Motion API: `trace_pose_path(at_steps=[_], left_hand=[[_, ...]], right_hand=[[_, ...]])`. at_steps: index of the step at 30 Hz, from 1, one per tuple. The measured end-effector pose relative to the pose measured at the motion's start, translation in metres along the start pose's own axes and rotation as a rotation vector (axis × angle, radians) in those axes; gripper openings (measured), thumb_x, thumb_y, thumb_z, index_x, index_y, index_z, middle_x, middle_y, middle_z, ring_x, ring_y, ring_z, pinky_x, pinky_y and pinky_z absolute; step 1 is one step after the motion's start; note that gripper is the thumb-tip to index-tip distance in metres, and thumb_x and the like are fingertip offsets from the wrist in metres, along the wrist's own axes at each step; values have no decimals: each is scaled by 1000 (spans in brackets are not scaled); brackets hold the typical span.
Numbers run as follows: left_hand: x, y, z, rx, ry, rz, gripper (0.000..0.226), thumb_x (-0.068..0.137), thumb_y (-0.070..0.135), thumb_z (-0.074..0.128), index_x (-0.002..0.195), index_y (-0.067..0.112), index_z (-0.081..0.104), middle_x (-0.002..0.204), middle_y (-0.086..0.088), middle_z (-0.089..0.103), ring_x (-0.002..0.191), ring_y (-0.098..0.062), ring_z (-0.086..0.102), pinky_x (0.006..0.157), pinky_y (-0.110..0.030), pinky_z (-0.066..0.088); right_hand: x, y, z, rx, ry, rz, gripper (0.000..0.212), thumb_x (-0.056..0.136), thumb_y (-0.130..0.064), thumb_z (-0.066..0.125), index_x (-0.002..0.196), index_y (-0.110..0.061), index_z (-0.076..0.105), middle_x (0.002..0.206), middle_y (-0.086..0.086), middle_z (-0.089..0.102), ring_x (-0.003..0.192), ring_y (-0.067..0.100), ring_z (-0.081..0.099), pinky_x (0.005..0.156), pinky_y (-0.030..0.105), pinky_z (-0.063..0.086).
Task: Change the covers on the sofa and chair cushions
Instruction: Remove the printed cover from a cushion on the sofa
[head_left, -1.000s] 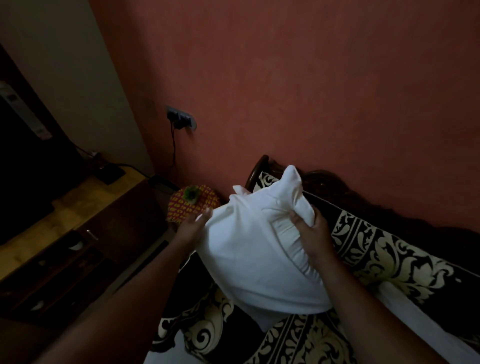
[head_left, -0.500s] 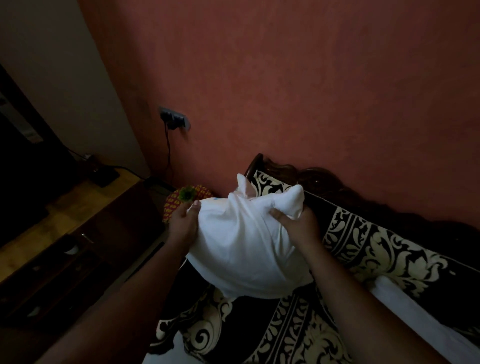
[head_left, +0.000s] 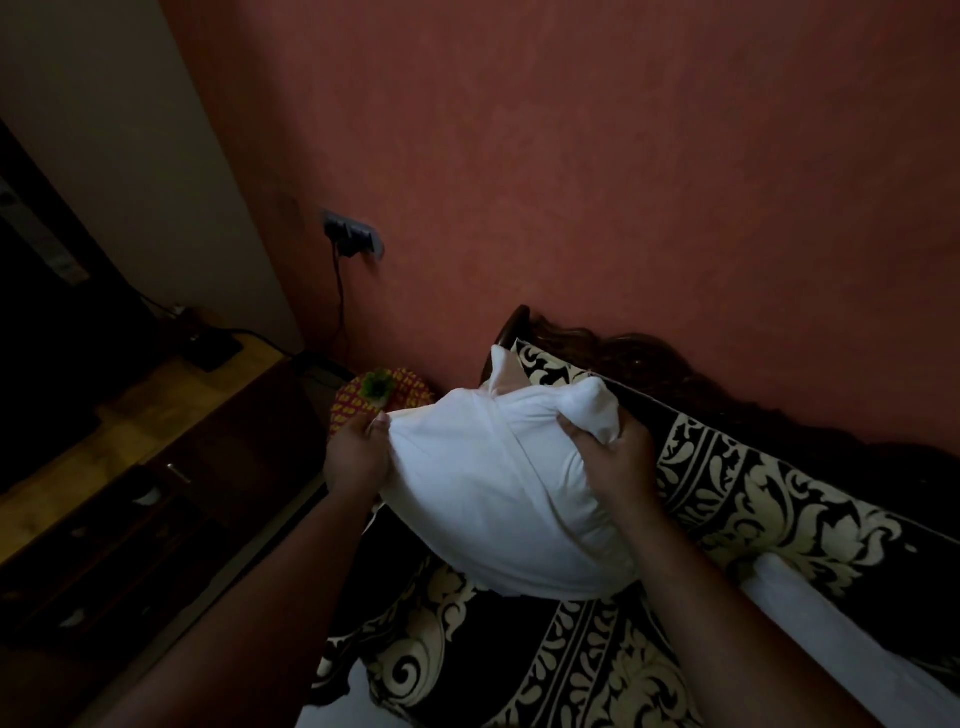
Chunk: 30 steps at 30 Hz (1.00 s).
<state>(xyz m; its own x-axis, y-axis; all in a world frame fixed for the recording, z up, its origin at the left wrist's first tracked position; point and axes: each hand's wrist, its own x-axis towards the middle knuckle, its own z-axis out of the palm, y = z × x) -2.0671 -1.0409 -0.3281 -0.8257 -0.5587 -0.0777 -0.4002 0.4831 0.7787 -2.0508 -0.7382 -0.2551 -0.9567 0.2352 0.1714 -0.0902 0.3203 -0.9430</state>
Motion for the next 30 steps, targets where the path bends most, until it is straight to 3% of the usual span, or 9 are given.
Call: trace_pose_path(at_steps=[3, 6, 8, 23, 25, 28, 30], left_hand=[[1, 0, 1, 75, 10, -24, 36, 101, 41, 54, 107, 9, 70, 110, -22, 70, 106, -41, 64, 84, -40, 48], [6, -6, 1, 149, 5, -20, 39, 101, 43, 53, 105, 8, 69, 108, -23, 69, 103, -43, 64, 82, -41, 49], [11, -9, 0, 172, 2, -26, 40, 100, 43, 53, 107, 8, 70, 109, -23, 69, 103, -44, 64, 83, -42, 50], [22, -49, -12, 213, -82, -217, 42, 95, 44, 58, 119, 12, 71, 122, -20, 68, 114, -42, 63, 91, -41, 50], [18, -48, -11, 223, -91, -224, 41, 97, 43, 56, 117, 10, 71, 120, -20, 68, 112, -42, 63, 90, -42, 50], [7, -36, -6, 88, -51, -118, 40, 103, 40, 50, 116, 6, 67, 119, -22, 67, 111, -41, 62, 91, -40, 49], [-5, -14, 1, -209, -83, -46, 45, 106, 43, 47, 127, 7, 63, 125, -15, 66, 117, -32, 60, 89, -29, 42]], right_hand=[[1, -3, -6, -8, 24, -42, 33, 77, -24, 88, 102, -29, 67, 91, -26, 64, 88, -22, 60, 80, 1, 42], [4, -7, -12, -9, 52, -53, 34, 77, -26, 88, 106, -27, 70, 95, -23, 67, 93, -18, 62, 86, 6, 46], [5, -13, -17, -1, 79, -75, 38, 77, -22, 88, 109, -28, 68, 99, -27, 64, 93, -21, 60, 86, 3, 43], [12, -42, -43, 62, 268, -75, 40, 80, -20, 85, 106, -35, 58, 97, -34, 55, 86, -31, 53, 78, -6, 35], [10, -40, -43, 57, 276, -56, 41, 80, -24, 85, 109, -35, 58, 97, -33, 56, 89, -25, 56, 80, -4, 36], [7, -35, -46, 90, 296, 12, 42, 81, -30, 84, 114, -33, 57, 100, -29, 57, 97, -5, 60, 85, 4, 39], [6, -30, -47, 112, 260, 66, 39, 82, -30, 83, 110, -32, 57, 100, -27, 58, 91, -10, 60, 85, 7, 40]])
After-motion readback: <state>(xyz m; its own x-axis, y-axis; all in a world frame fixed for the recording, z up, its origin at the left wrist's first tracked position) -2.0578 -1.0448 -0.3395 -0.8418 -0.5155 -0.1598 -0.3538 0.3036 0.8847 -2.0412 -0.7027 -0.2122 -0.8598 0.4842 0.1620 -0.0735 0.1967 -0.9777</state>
